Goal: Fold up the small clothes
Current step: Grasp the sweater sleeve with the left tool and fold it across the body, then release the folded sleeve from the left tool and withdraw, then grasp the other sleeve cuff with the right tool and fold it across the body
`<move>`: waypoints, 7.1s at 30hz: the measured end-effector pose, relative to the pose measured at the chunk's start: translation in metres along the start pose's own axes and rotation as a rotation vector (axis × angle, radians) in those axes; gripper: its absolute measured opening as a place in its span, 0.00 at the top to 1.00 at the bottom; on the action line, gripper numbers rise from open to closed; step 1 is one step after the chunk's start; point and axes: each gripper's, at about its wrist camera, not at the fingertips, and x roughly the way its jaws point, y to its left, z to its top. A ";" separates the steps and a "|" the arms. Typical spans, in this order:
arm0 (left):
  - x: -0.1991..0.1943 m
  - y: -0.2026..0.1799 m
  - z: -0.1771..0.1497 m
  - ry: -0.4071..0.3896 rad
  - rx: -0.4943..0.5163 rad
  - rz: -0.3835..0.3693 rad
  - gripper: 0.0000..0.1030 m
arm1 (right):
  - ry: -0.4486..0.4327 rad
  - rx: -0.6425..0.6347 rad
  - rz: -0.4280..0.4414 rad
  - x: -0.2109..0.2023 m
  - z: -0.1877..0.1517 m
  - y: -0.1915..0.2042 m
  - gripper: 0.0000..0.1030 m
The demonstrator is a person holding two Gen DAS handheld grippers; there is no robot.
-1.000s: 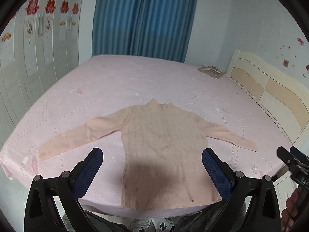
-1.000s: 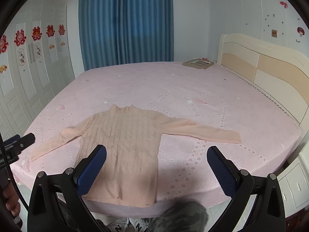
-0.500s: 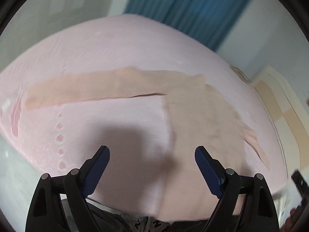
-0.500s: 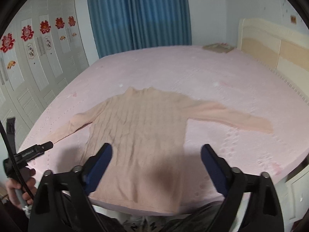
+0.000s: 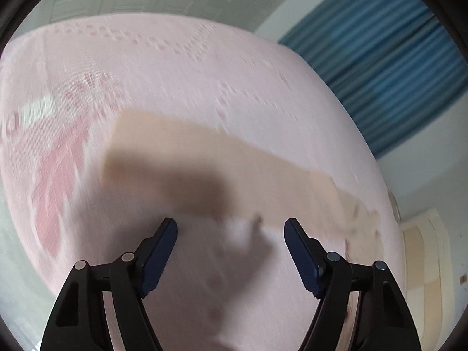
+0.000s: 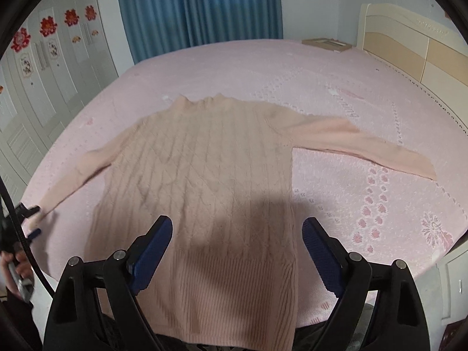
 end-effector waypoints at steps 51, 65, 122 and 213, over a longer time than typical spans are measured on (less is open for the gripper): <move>0.093 -0.440 -0.248 0.203 0.735 -0.172 0.29 | 0.050 0.238 0.061 0.016 -0.045 -0.228 0.13; 0.141 -0.297 -0.058 0.139 0.605 0.021 0.32 | 0.086 0.137 0.033 0.046 -0.024 -0.153 0.13; 0.004 -0.218 -0.173 0.091 0.877 0.045 0.47 | -0.002 0.107 -0.133 -0.055 -0.038 -0.111 0.30; 0.011 -0.135 -0.066 0.068 0.743 -0.006 0.12 | -0.010 -0.161 0.094 0.163 0.136 0.116 0.51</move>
